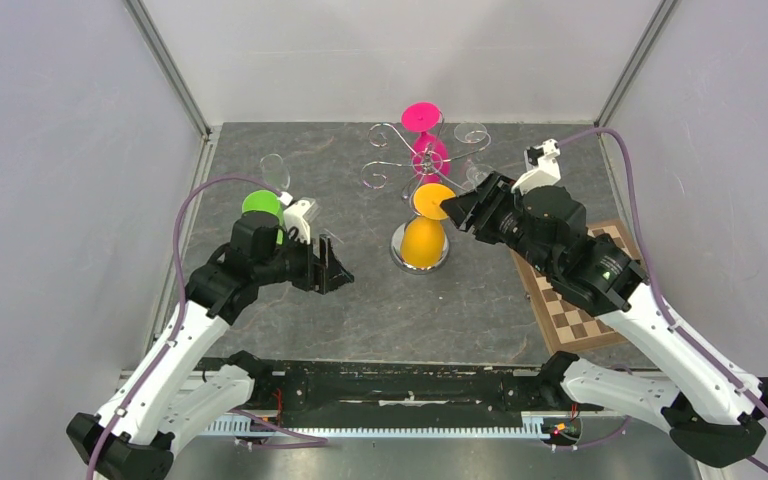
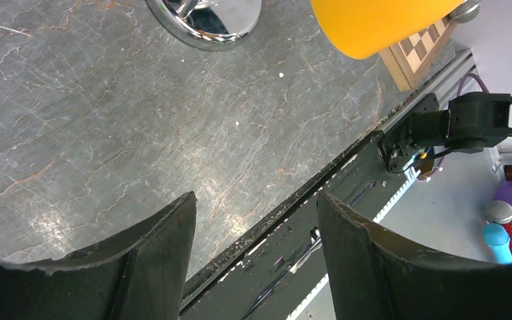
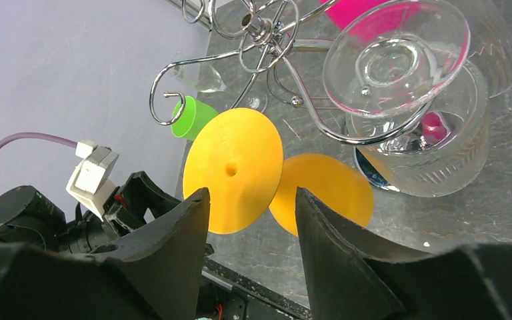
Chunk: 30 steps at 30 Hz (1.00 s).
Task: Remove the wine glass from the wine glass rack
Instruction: Pick up the wine glass from the wine rack.
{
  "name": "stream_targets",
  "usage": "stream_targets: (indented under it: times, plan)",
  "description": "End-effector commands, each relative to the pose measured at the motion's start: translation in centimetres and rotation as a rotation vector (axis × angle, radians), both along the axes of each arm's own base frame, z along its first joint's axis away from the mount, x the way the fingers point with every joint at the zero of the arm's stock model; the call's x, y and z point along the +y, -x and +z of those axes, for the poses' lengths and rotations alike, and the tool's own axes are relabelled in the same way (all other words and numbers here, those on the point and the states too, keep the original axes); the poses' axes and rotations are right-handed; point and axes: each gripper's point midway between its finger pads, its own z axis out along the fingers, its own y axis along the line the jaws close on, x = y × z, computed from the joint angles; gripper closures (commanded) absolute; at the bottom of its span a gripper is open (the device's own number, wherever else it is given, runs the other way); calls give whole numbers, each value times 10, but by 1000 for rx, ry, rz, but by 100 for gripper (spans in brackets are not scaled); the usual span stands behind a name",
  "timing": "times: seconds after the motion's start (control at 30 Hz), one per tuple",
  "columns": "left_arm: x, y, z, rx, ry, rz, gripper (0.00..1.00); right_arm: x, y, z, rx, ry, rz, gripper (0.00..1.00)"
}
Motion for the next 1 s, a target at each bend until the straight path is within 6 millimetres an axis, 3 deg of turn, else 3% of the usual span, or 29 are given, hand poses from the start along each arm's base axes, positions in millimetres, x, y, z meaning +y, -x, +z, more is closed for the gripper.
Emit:
stream_targets:
  times: [0.0, 0.4, 0.73, 0.97]
  plan:
    - [-6, -1, 10, -74, 32, -46, 28, 1, -5, 17, -35, -106, -24, 48]
    - [-4, -3, 6, -74, 8, -44, 28, -2, -17, 6, -31, -150, -59, 55]
    - [-1, -4, 0, -70, -12, -35, 28, 0, -21, 0, -28, -189, -47, 75]
    - [1, -4, -3, -62, -22, -28, 28, -4, -22, -1, -29, -203, -50, 95]
